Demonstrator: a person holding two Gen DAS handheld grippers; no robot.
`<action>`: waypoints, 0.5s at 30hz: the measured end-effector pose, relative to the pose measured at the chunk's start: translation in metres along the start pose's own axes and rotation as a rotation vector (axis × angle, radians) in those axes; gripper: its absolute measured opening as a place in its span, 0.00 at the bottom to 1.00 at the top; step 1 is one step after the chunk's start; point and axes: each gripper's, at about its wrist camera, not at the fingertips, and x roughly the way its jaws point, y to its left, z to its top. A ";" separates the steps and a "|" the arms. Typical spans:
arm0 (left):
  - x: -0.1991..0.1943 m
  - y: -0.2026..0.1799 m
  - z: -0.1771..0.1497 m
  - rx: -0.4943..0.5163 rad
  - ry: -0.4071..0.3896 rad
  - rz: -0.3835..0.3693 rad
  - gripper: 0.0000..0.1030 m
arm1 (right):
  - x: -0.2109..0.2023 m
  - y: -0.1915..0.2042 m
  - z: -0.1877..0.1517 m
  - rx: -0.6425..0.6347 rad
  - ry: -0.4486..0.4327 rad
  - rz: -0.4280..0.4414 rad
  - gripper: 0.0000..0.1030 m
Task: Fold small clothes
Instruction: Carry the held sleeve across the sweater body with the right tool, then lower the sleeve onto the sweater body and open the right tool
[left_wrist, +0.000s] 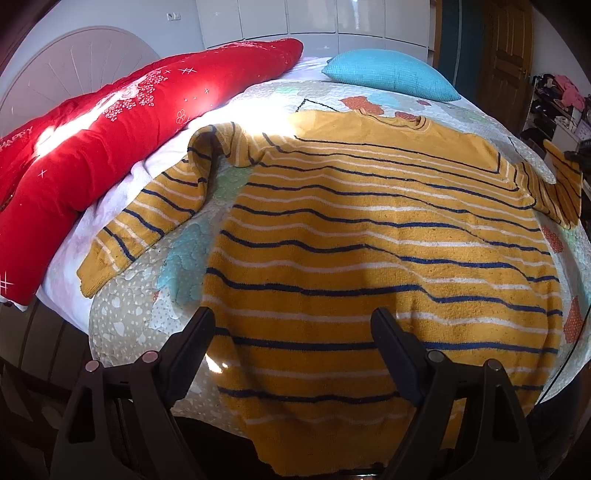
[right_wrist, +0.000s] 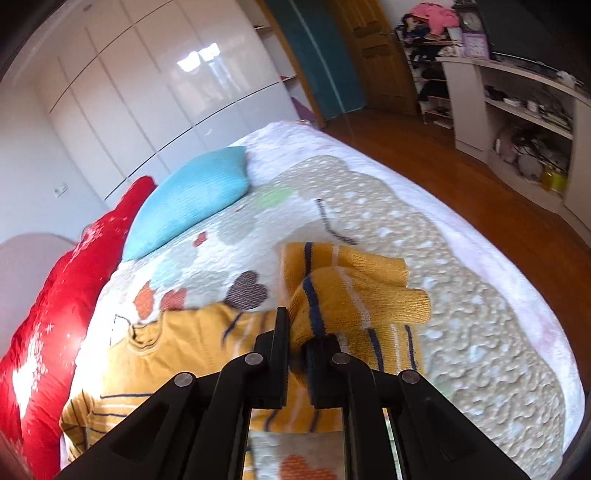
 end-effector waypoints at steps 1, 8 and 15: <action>0.000 0.004 -0.001 -0.010 0.000 -0.004 0.83 | 0.004 0.019 -0.003 -0.027 0.012 0.024 0.08; 0.001 0.045 -0.009 -0.127 -0.002 -0.044 0.83 | 0.047 0.156 -0.040 -0.186 0.112 0.150 0.08; -0.010 0.087 -0.021 -0.207 -0.047 -0.064 0.83 | 0.108 0.283 -0.108 -0.362 0.224 0.218 0.08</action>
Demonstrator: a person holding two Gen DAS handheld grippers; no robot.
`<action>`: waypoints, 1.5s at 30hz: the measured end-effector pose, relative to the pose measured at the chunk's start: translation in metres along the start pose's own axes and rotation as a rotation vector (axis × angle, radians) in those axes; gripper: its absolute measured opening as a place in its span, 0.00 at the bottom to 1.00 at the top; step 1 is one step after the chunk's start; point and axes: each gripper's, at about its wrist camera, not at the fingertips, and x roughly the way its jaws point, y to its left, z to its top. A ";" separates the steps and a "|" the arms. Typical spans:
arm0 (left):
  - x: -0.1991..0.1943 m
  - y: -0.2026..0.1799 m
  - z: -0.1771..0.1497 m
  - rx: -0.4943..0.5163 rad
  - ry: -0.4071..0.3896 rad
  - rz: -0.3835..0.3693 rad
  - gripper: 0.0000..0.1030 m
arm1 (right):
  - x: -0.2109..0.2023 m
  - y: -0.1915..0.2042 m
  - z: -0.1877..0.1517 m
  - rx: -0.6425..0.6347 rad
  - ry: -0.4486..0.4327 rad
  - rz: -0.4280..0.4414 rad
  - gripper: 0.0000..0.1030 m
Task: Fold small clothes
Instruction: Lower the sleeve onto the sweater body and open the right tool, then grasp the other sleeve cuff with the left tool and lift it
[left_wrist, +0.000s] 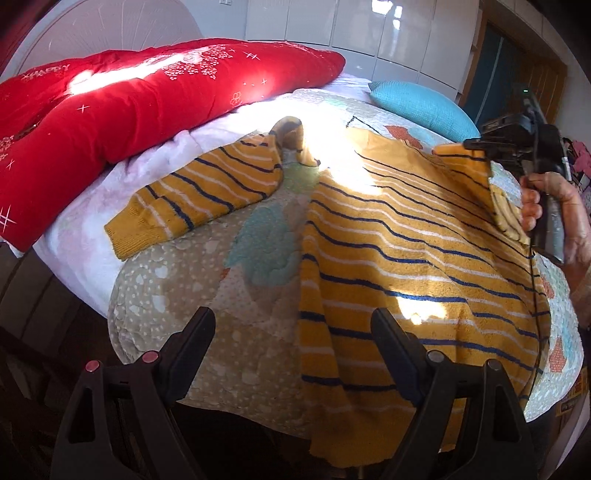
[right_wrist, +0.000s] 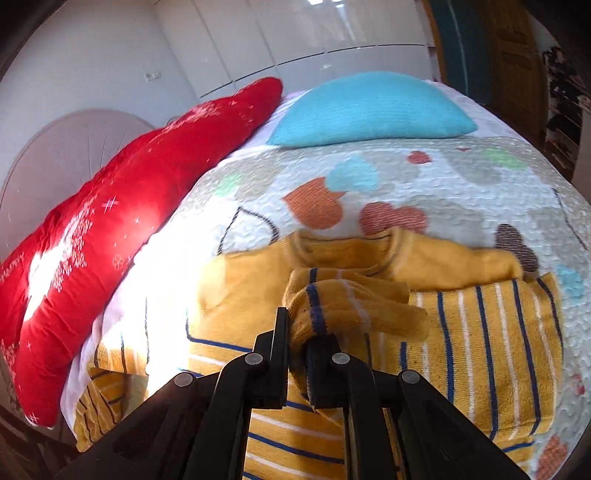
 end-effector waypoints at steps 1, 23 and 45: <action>-0.001 0.006 0.000 -0.010 -0.006 0.001 0.83 | 0.013 0.015 -0.004 -0.024 0.018 0.005 0.08; 0.007 0.053 -0.011 -0.150 0.006 -0.021 0.83 | 0.023 0.056 -0.036 -0.205 0.080 0.097 0.57; 0.023 0.073 0.024 -0.292 -0.021 -0.041 0.83 | -0.115 -0.193 -0.099 0.210 -0.050 -0.171 0.52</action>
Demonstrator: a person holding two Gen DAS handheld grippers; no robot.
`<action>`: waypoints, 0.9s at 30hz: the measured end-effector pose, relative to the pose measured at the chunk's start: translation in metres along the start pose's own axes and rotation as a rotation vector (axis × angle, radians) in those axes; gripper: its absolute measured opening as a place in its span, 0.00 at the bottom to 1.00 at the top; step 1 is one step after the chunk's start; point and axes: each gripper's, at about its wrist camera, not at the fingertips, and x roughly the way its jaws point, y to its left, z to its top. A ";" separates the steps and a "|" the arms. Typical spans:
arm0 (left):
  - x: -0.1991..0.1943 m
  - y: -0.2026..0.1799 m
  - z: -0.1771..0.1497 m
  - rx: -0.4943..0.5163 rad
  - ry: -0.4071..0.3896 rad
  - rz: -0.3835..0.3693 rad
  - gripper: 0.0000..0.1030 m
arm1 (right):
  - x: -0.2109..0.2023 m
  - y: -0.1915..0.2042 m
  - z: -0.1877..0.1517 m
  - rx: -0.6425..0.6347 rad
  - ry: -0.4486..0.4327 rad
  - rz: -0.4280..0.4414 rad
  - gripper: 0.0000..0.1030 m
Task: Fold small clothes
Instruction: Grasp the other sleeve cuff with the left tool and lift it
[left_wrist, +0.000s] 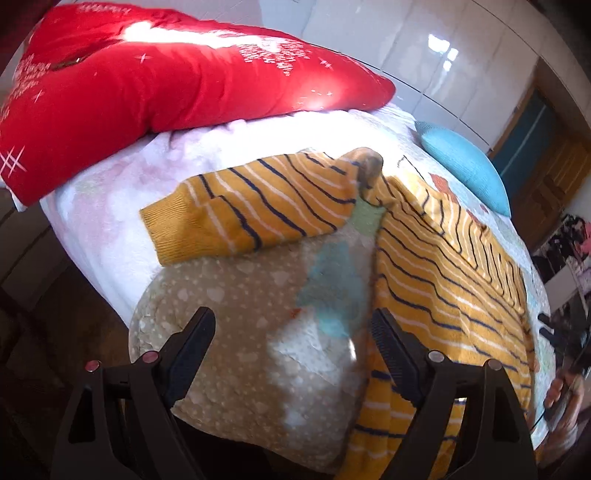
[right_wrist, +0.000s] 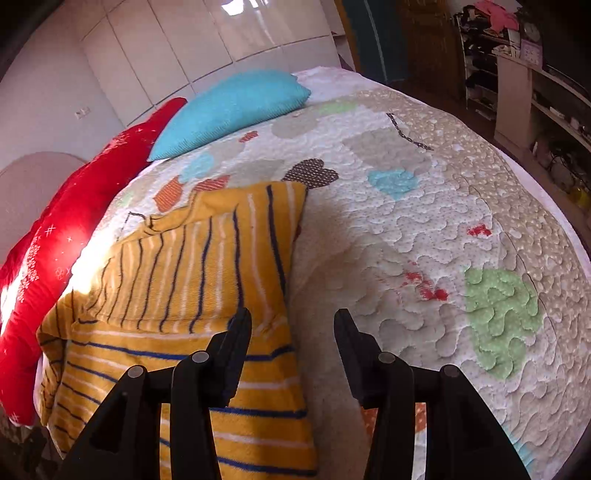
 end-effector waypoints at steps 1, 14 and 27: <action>0.005 0.010 0.006 -0.044 0.005 -0.014 0.83 | -0.005 0.004 -0.004 -0.005 -0.006 0.018 0.53; 0.059 0.071 0.063 -0.198 -0.011 0.115 0.22 | -0.012 0.048 -0.049 -0.103 0.001 0.056 0.53; -0.011 0.026 0.229 -0.007 -0.275 0.324 0.07 | -0.039 0.030 -0.051 -0.052 -0.054 0.110 0.46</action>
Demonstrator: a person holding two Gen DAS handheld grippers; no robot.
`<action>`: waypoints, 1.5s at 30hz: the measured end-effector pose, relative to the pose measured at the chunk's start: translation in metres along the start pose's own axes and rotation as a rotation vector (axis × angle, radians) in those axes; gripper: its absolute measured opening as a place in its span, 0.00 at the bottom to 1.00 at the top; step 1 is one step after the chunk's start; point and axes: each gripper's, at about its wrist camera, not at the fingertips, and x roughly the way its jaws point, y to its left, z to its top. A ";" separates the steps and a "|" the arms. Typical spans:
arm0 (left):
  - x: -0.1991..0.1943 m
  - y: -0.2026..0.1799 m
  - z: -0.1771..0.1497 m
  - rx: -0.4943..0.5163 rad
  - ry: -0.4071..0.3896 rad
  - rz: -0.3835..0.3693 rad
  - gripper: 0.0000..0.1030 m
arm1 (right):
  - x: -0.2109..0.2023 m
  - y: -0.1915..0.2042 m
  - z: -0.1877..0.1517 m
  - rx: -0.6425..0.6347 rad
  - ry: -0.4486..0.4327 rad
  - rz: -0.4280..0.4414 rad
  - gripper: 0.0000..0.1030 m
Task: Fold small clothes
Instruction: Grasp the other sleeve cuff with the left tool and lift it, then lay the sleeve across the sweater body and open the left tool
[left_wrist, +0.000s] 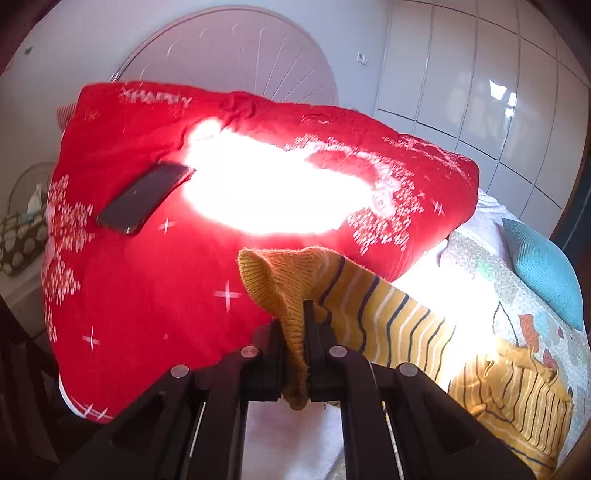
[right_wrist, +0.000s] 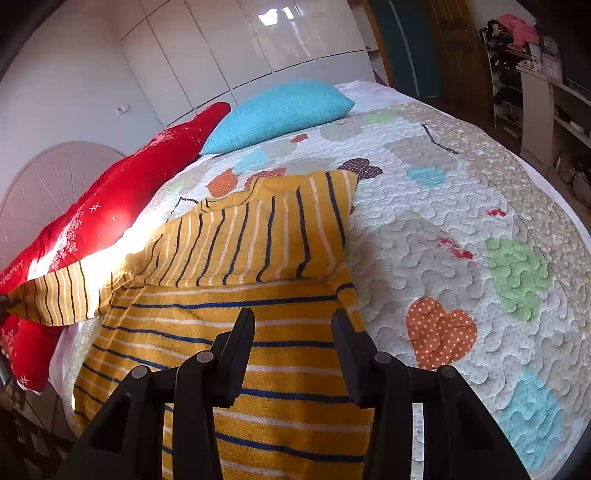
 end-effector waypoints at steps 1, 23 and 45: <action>-0.006 -0.012 0.007 0.015 -0.009 -0.022 0.07 | -0.003 -0.003 0.000 0.012 -0.004 0.008 0.46; -0.051 -0.477 -0.227 0.579 0.358 -0.659 0.09 | -0.044 -0.129 -0.022 0.274 -0.054 -0.004 0.46; -0.066 -0.196 -0.189 0.335 0.293 -0.528 0.79 | 0.065 -0.018 0.058 0.085 0.043 0.096 0.51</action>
